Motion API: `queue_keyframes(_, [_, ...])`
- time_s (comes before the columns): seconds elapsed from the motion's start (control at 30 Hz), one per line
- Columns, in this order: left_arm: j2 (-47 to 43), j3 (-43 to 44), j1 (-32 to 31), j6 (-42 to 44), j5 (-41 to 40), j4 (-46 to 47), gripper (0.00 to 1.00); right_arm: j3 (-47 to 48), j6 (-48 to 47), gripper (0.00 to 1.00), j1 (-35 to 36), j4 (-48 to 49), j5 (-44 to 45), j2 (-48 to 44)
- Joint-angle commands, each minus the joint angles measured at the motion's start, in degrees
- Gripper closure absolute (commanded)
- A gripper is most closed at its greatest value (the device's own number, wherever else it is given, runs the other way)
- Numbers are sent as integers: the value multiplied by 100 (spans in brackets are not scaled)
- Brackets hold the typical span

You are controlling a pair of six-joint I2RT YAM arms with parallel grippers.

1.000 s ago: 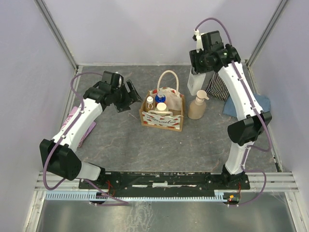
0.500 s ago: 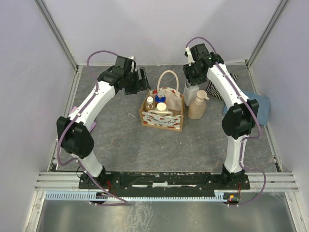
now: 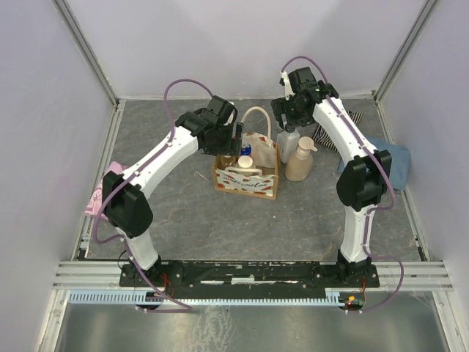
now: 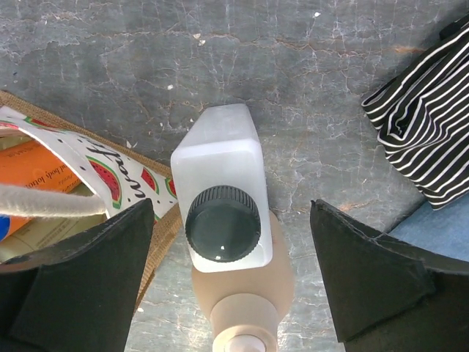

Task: Take the personal care products out of the canvas bag

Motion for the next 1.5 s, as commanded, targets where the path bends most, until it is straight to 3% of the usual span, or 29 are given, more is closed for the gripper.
queue_keyframes(0.0, [-5,387,-26,238,-232,-44,16,-113,12,5,-28,220,67,-350])
queue_keyframes(0.23, [497,1059,-217,408,-392,-417,16,-499,51,5,-30,301,7,-865])
queue_keyframes(0.53, [470,858,-225,52,-785,-543,28,-343,138,4,-32,176,-203,-1306])
queue_keyframes(0.73, [343,744,-228,-154,-685,-678,32,-235,332,4,-14,195,-920,-1430])
queue_keyframes(0.97, [475,341,-288,-309,-587,-476,37,-49,564,4,289,330,-1511,-1189])
queue_keyframes(1.23, [496,-36,-298,-477,-867,-108,40,602,532,5,943,134,-1420,-508])
queue_keyframes(1.3, [522,-128,-295,-503,-922,-23,48,653,547,5,1056,135,-1423,-388])
queue_keyframes(1.37, [502,-270,-298,-518,-926,116,83,677,534,5,1159,117,-1417,-270])
queue_keyframes(1.4, [468,-314,-298,-548,-954,137,95,690,519,5,1195,92,-1398,-214])
queue_keyframes(1.47, [377,-373,-298,-599,-1059,145,97,677,484,5,1258,55,-1383,-123])
